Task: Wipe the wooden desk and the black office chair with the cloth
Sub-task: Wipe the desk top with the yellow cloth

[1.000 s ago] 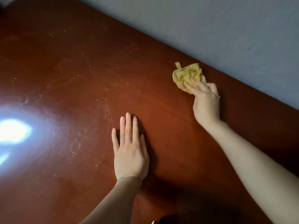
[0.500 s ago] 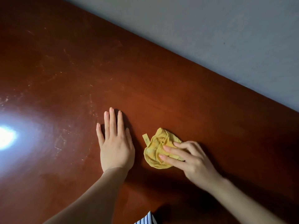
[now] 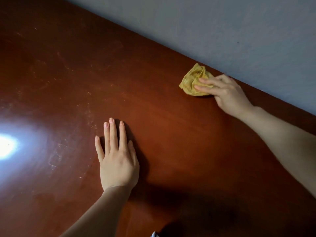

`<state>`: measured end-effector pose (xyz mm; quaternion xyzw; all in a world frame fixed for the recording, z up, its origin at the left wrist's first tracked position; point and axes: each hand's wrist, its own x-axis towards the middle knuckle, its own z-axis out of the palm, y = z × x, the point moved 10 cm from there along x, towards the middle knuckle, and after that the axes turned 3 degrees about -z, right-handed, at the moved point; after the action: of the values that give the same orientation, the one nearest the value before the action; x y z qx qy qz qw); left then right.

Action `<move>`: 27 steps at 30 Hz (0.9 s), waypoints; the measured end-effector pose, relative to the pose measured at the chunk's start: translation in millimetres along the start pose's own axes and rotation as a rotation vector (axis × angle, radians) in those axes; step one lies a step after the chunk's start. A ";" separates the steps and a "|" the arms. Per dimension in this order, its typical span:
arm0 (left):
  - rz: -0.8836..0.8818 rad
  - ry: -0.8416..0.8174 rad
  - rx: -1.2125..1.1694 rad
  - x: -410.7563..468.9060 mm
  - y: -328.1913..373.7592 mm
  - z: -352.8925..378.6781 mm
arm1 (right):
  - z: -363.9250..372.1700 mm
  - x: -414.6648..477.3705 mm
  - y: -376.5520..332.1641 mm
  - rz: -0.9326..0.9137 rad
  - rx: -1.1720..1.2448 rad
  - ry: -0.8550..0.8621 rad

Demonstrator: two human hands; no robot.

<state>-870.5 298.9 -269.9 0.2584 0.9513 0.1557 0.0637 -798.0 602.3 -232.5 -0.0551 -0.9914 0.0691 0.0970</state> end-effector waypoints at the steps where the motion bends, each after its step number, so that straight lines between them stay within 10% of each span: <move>1: 0.002 0.004 0.006 0.4 0.4 0.2 | -0.1 5.1 14.5 0.044 -0.002 -0.003; 11: 0.002 0.025 -0.027 2.1 1.1 -1.6 | 5.2 -4.4 22.2 0.724 -0.029 0.207; 27: -0.031 0.054 -0.544 -30.2 -24.6 -47.0 | 20.7 -64.3 -118.8 0.535 0.003 -0.002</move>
<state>-865.7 250.9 -232.4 0.2128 0.8797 0.4113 0.1079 -750.8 474.8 -246.9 -0.3152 -0.9414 0.0936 0.0745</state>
